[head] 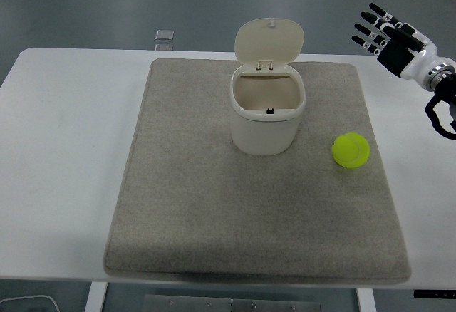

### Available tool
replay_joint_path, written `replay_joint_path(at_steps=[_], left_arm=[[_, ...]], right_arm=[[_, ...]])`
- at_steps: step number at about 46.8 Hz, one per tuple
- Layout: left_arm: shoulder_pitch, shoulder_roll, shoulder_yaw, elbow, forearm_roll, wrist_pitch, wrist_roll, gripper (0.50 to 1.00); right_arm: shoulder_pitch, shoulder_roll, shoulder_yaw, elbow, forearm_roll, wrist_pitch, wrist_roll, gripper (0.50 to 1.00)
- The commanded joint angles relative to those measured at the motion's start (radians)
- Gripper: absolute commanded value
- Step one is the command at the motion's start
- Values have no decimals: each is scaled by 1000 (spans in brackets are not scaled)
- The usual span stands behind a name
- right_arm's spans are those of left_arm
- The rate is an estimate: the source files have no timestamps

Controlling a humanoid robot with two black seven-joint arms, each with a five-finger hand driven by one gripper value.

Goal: Pick up the tennis ball and place it in the box.

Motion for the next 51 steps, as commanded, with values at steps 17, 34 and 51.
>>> replay_joint_path(at_steps=[17, 34, 51], left_arm=[[-2, 0, 0, -5, 0, 0, 0, 992], [-3, 0, 0, -6, 0, 0, 0, 992], [-3, 0, -2, -6, 0, 0, 0, 992]], right_arm=[[1, 0, 0, 0, 0, 0, 0, 911], [2, -15, 0, 0, -12, -6, 8, 911], [-1, -15, -3, -2, -15, -3, 17, 911]])
